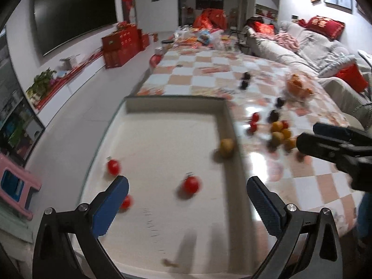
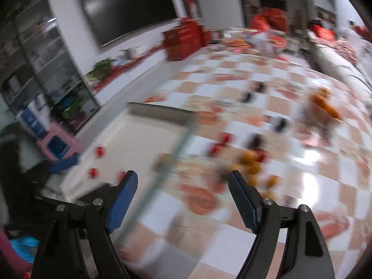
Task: Organize fruits
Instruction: 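Move both open tools back to the fruits on the table, then grasp a tan round fruit with the left tool while the right tool grasps another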
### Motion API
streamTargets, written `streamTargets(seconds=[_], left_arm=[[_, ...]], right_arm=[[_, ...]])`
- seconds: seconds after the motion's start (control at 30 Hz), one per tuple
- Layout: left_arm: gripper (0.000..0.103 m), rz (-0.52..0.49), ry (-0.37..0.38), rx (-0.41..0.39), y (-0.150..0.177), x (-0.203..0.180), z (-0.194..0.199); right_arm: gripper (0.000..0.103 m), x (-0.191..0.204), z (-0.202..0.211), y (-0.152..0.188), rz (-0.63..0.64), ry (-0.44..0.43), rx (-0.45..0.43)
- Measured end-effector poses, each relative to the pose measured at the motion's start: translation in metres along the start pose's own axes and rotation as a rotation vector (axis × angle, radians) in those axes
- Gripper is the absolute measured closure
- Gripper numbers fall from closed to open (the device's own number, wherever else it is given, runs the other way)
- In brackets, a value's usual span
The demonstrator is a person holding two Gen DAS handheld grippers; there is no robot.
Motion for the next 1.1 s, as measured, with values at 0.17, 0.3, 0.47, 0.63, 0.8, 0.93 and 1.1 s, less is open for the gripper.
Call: streamTargets(seconds=[0.17, 0.3, 0.47, 0.63, 0.8, 0.93, 1.1], left_arm=[[0.001, -0.043, 0.064, -0.01, -0.011, -0.046, 0.008], [0.001, -0.094, 0.089, -0.01, -0.021, -0.087, 0.005], [0.001, -0.136, 0.08, 0.002, -0.029, -0.128, -0.015], [0.001, -0.136, 0.056, 0.031, -0.037, -0.139, -0.043], [0.001, -0.142, 0.017, 0.041, -0.042, -0.138, -0.063], [0.02, -0.151, 0.009, 0.076, -0.045, -0.138, -0.08], [0.02, -0.172, -0.007, 0.101, -0.047, -0.139, -0.095]], right_arm=[[0.02, -0.074, -0.002, 0.03, -0.145, 0.095, 0.032], [0.02, -0.111, -0.005, 0.054, -0.206, 0.135, 0.061], [0.02, -0.123, -0.008, 0.065, -0.162, 0.187, 0.073], [0.02, -0.118, -0.016, 0.065, -0.088, 0.198, 0.075], [0.02, -0.108, -0.028, 0.059, -0.041, 0.168, 0.081], [0.021, -0.102, -0.04, 0.056, -0.005, 0.157, 0.103], [0.022, -0.098, -0.045, 0.05, 0.024, 0.15, 0.109]])
Point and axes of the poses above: each gripper's, at about its wrist camera, not at the fingertips, and z roughly against the way its jaws point, x to its left, y to its underside, the point moved 7 cm from there along -z, roughly the way its jaws point, and after that the axes turned 10 degrees about x, right-handed, at the moved point
